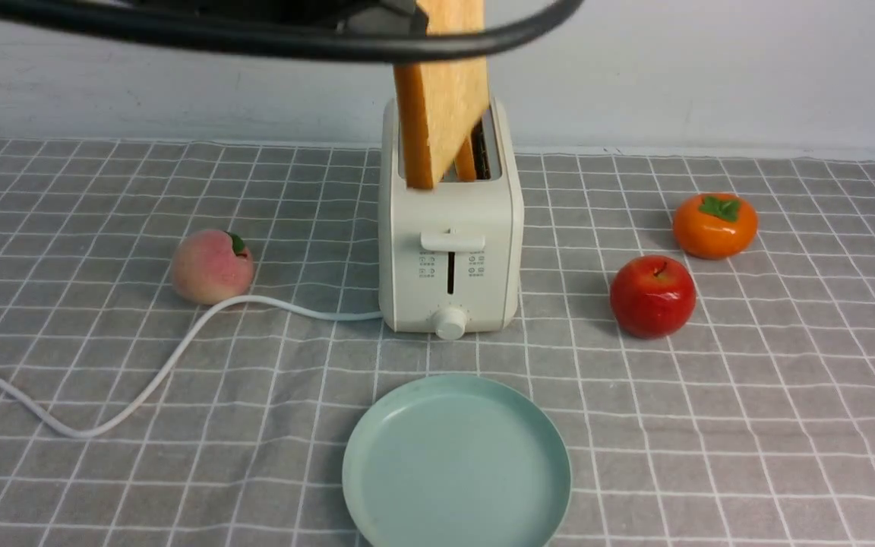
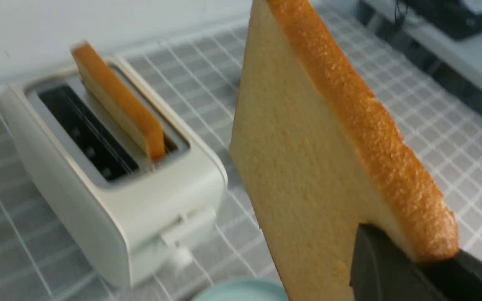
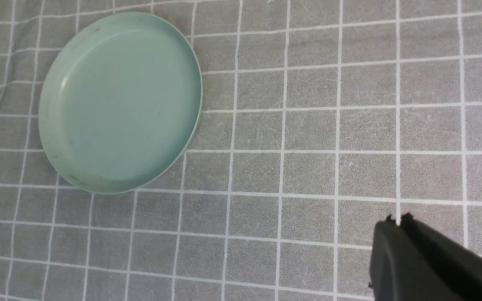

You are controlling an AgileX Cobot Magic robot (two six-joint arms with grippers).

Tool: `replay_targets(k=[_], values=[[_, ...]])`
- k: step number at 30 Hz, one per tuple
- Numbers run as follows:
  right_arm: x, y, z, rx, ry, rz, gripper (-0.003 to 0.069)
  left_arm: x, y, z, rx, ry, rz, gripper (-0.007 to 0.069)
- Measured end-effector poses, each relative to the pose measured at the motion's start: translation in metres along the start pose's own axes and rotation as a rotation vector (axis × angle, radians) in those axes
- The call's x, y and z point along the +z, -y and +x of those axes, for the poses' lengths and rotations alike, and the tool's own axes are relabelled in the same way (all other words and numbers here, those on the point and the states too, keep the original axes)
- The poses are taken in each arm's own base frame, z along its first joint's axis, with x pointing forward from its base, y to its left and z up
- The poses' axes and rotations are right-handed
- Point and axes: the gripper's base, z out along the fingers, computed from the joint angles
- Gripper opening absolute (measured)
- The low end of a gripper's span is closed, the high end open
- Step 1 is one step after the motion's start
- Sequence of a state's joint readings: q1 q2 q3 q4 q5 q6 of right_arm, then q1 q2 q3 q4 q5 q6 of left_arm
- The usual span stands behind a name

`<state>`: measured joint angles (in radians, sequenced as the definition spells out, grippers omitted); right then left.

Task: Take toasted bread from bread machine on grey coffee table place on plate.
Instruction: 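Place the slice of bread on the plate with the left gripper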

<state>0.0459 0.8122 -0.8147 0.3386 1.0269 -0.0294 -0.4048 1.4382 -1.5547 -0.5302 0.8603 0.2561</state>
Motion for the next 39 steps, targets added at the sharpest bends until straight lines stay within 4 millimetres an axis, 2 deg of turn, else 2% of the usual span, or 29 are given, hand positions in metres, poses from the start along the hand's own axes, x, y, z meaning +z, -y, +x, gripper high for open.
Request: replay_targets(k=[5, 8, 10, 11, 16, 25, 31, 35, 37, 39], values=[[0.0, 0.0, 0.0, -0.001, 0.0, -0.003, 0.0014, 0.033, -0.012, 0.046, -0.111, -0.226, 0.044, 0.0028], [0.0, -0.001, 0.0, -0.011, 0.0, -0.01, 0.0015, 0.053, -0.018, 0.082, -0.221, -0.33, 0.102, 0.0028], [0.0, -0.001, 0.0, -0.021, -0.003, -0.014, 0.0015, 0.058, -0.019, 0.091, -0.24, -0.35, 0.118, 0.0028], [0.0, -0.002, 0.001, -0.031, -0.01, -0.017, 0.0018, 0.066, -0.021, 0.106, -0.267, -0.375, 0.147, 0.0028], [0.0, -0.002, 0.002, -0.045, -0.019, -0.019, 0.0022, 0.081, -0.026, 0.131, -0.35, -0.408, 0.187, 0.0028], [0.0, -0.002, 0.004, -0.046, -0.042, -0.02, 0.0033, 0.113, -0.042, 0.148, -0.428, -0.413, 0.163, 0.0028], [0.0, -0.002, 0.004, -0.047, -0.049, -0.02, 0.0033, 0.116, -0.046, 0.154, -0.387, -0.449, 0.14, 0.0043], [0.0, -0.003, 0.005, -0.041, -0.051, -0.032, 0.0034, 0.115, -0.05, 0.157, -0.349, -0.478, 0.091, 0.0126], [0.0, -0.005, 0.005, -0.028, -0.065, -0.054, 0.0035, 0.116, -0.054, 0.16, -0.324, -0.497, 0.056, 0.0218], [0.0, -0.007, 0.002, -0.022, -0.076, -0.067, 0.0035, 0.116, -0.057, 0.161, -0.312, -0.502, 0.028, 0.0272]])
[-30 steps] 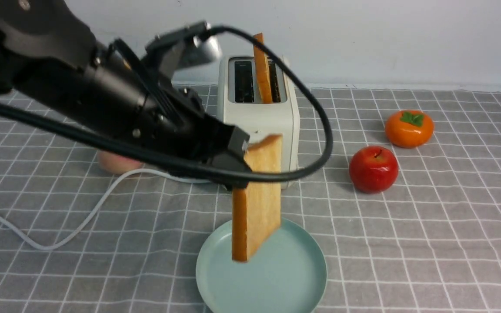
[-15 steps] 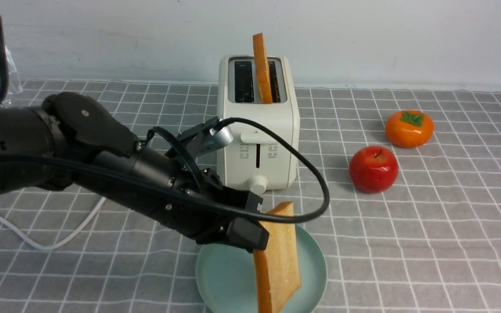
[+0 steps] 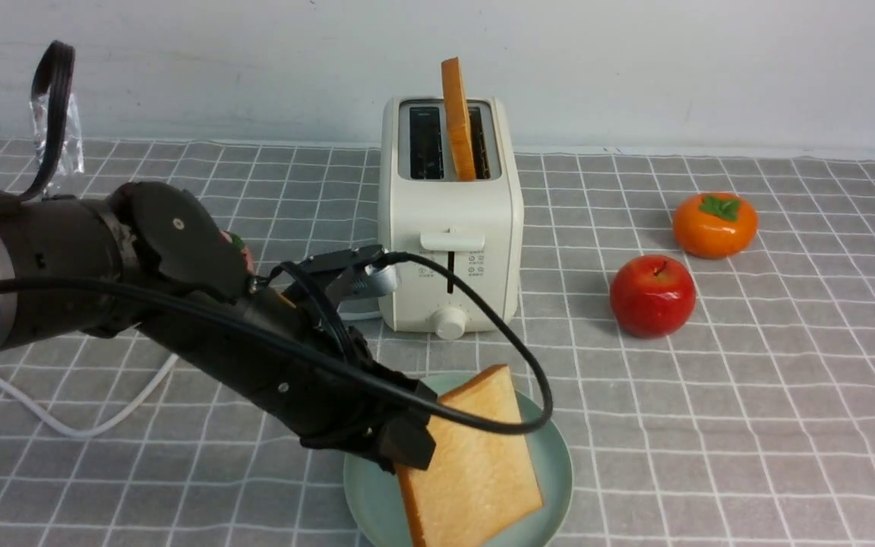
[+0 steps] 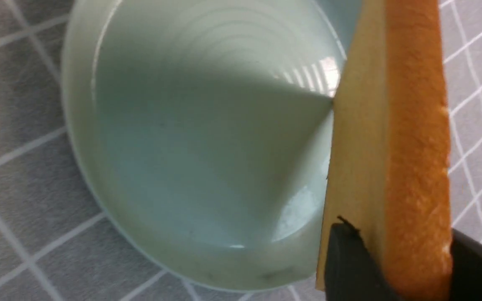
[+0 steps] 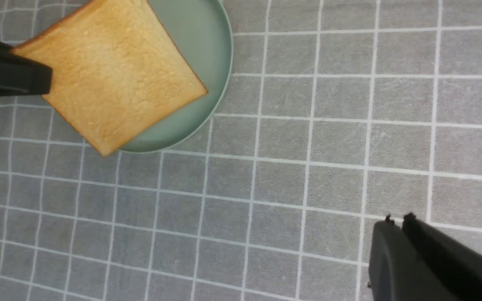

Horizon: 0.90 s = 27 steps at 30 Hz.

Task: Take toasted bread from bread machine on grey coffee table place on plate.
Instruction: 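Place the slice of bread on the plate with the left gripper, then grasp the toast slice in the toaster and pull it up out of the slot with the right gripper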

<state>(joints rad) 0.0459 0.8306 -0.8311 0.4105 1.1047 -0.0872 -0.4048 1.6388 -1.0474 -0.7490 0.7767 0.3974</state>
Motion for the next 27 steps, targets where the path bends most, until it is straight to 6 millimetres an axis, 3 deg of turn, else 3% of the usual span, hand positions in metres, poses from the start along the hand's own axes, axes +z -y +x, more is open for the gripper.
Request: replay_targets(k=[3, 6, 12, 14, 16, 18, 19, 21, 27], values=[[0.0, -0.002, -0.008, 0.004, -0.012, -0.01, 0.0038, -0.002, -0.003, 0.0, -0.017, 0.006, -0.05, 0.0309], [-0.001, -0.005, -0.027, 0.005, -0.007, -0.017, 0.0053, -0.013, -0.007, 0.001, -0.031, 0.022, -0.146, 0.0288], [-0.006, -0.013, -0.066, -0.03, 0.01, -0.047, 0.0103, -0.05, -0.008, 0.006, -0.037, 0.096, -0.332, 0.0152], [-0.001, -0.022, -0.085, -0.057, 0.005, -0.083, 0.0123, -0.073, -0.003, 0.01, -0.042, 0.153, -0.389, 0.0066], [0.008, -0.034, -0.101, -0.099, -0.014, -0.116, 0.0131, -0.097, 0.004, 0.017, -0.039, 0.21, -0.421, -0.0014], [0.019, -0.048, -0.117, -0.152, -0.02, -0.135, 0.0135, -0.117, 0.012, 0.025, -0.041, 0.259, -0.428, -0.0014], [0.018, -0.051, -0.118, -0.161, -0.015, -0.14, 0.0135, -0.117, 0.012, 0.025, -0.043, 0.256, -0.43, -0.0014], [0.042, -0.074, -0.142, -0.241, -0.02, -0.135, 0.015, -0.149, 0.025, 0.042, -0.031, 0.34, -0.416, -0.0014], [0.092, -0.111, -0.192, -0.274, 0.02, -0.071, 0.0256, -0.19, 0.039, 0.086, -0.008, 0.467, -0.381, -0.0014]])
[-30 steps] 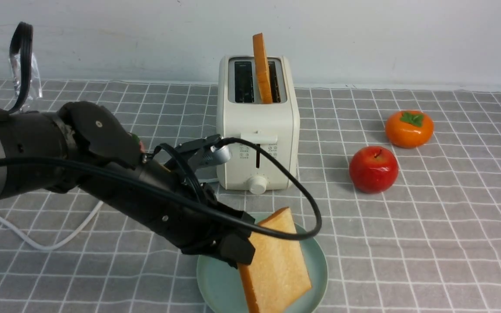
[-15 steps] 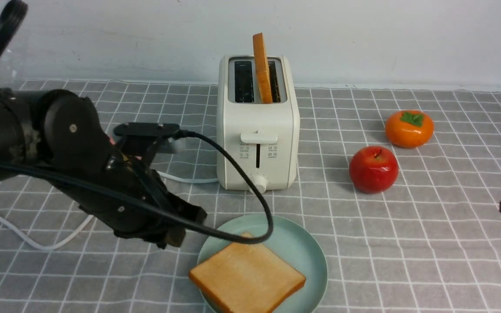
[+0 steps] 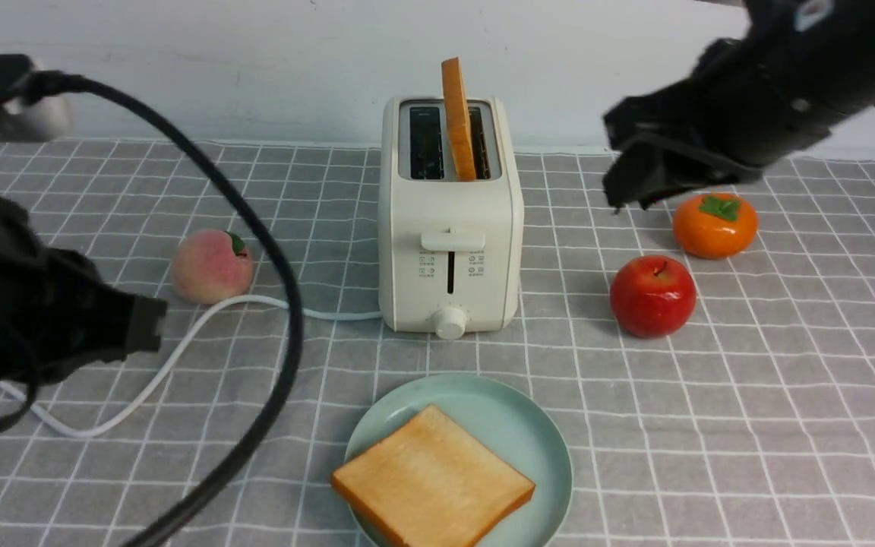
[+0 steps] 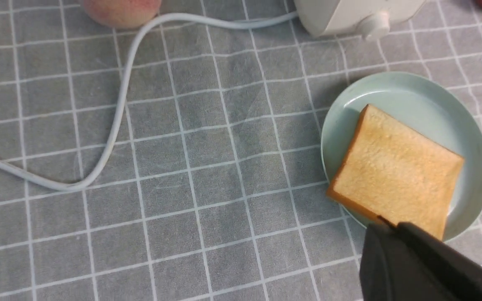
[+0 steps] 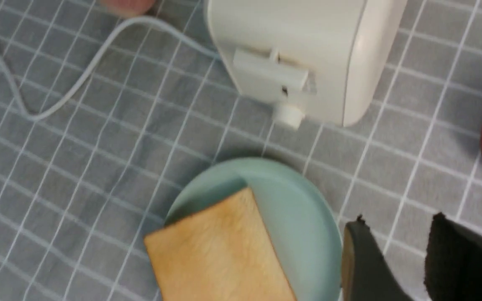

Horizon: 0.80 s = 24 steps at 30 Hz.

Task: Take toasted bread from bread machine on grey coffee table place on plate.
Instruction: 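Grasp the toast slice in the toaster and pull it up out of the slot with the right gripper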

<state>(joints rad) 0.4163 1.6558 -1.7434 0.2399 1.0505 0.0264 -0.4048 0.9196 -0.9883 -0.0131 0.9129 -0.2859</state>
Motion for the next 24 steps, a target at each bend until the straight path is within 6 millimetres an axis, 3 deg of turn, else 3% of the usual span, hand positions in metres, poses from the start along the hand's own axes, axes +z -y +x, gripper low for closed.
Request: replay_targets(k=[3, 4, 9, 15, 18, 20, 21, 24], values=[[0.035, -0.003, -0.025, -0.014, 0.02, 0.023, 0.034, -0.014, -0.007, 0.024, -0.024, 0.028, 0.009, -0.0014], [0.032, -0.004, -0.027, -0.017, 0.032, 0.02, 0.0346, -0.015, -0.008, 0.025, -0.026, 0.029, 0.009, -0.0014], [0.086, -0.006, -0.063, -0.028, 0.111, 0.003, 0.0512, -0.025, -0.022, 0.072, -0.057, 0.06, 0.019, -0.0014], [0.127, 0.0, -0.076, -0.026, 0.193, 0.002, 0.0586, -0.03, -0.029, 0.096, -0.101, 0.074, 0.026, -0.0014], [0.149, 0.006, -0.076, -0.027, 0.216, 0.015, 0.0574, -0.034, -0.03, 0.099, -0.123, 0.084, 0.03, -0.0014], [0.17, 0.012, -0.074, -0.029, 0.23, 0.032, 0.0512, -0.038, -0.031, 0.102, -0.135, 0.088, 0.032, -0.0014], [0.171, 0.012, -0.073, -0.03, 0.231, 0.034, 0.0504, -0.038, -0.031, 0.102, -0.135, 0.089, 0.033, -0.0014], [0.178, 0.017, -0.072, -0.058, 0.229, 0.073, 0.0242, -0.039, -0.031, 0.104, -0.138, 0.08, 0.029, -0.0014]])
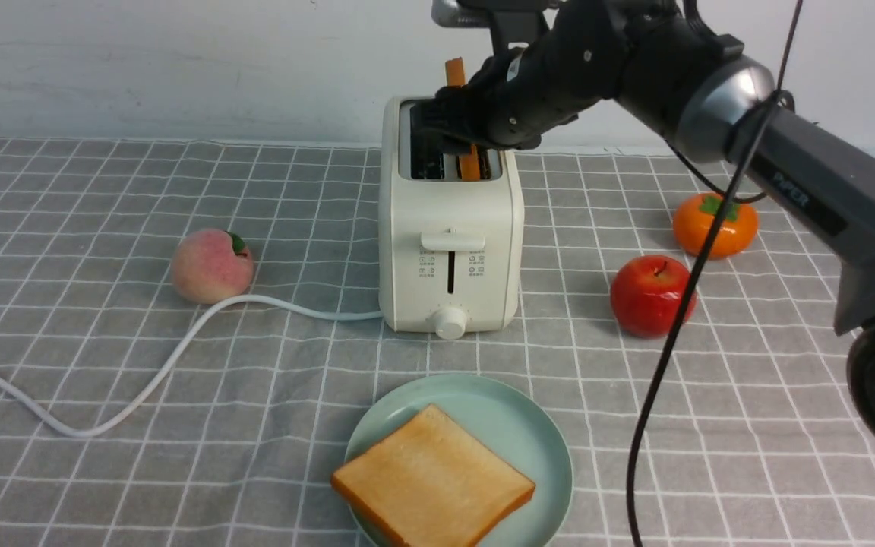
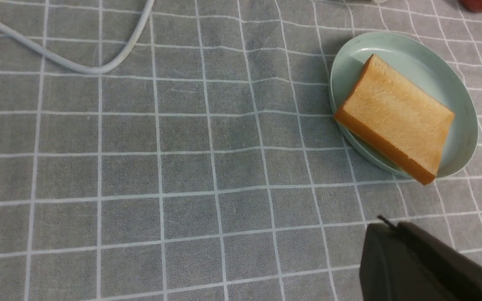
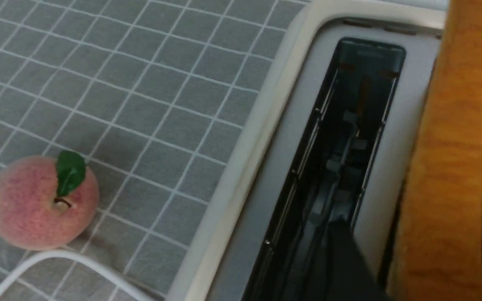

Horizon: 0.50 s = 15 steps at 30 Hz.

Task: Take toasted bread from bread machine on grey coffee table place on plate.
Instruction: 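Grasp the toast slice in the toaster and pull it up out of the slot with the right gripper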

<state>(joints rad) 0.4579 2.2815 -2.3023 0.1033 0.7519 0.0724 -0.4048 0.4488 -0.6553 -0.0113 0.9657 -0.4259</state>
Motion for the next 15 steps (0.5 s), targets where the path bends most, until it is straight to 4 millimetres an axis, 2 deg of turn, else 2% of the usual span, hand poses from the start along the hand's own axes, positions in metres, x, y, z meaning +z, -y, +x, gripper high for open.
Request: replay_targets(k=[1, 2, 4, 6, 10, 11, 12, 13, 14, 15], values=[[0.0, 0.0, 0.0, -0.003, 0.001, 0.003, 0.0222, 0.0, 0.0, 0.0, 0.0, -0.001, -0.001, -0.0014], [-0.008, 0.002, -0.005, -0.032, 0.009, 0.03, 0.0093, 0.0, 0.0, 0.0, -0.001, -0.005, -0.002, -0.0014], [-0.016, 0.002, -0.009, -0.038, 0.016, 0.042, 0.0092, 0.0, 0.0, 0.001, -0.001, -0.006, -0.003, -0.0014], [-0.042, -0.001, -0.02, -0.035, 0.029, 0.047, 0.0103, 0.0, 0.0, 0.0, -0.001, -0.005, -0.002, -0.0014], [-0.127, -0.011, -0.048, -0.059, 0.077, 0.049, 0.0103, 0.0, 0.0, 0.0, -0.002, 0.004, 0.002, -0.0014], [-0.158, -0.013, -0.054, -0.069, 0.086, 0.051, 0.0103, 0.0, 0.0, -0.001, -0.002, 0.01, 0.004, -0.0014], [-0.179, -0.014, -0.056, -0.071, 0.088, 0.054, 0.0103, 0.0, 0.001, -0.001, -0.003, 0.013, 0.006, -0.0014], [-0.184, -0.014, -0.056, -0.073, 0.078, 0.056, 0.0103, 0.0, 0.001, -0.001, -0.003, 0.013, 0.006, -0.0014], [-0.223, -0.014, -0.057, -0.078, 0.064, 0.061, 0.0103, 0.0, 0.001, -0.001, -0.003, 0.015, 0.007, -0.0014], [-0.243, -0.014, -0.055, -0.08, 0.043, 0.063, 0.0103, 0.0, 0.001, -0.002, -0.003, 0.017, 0.008, -0.0014]])
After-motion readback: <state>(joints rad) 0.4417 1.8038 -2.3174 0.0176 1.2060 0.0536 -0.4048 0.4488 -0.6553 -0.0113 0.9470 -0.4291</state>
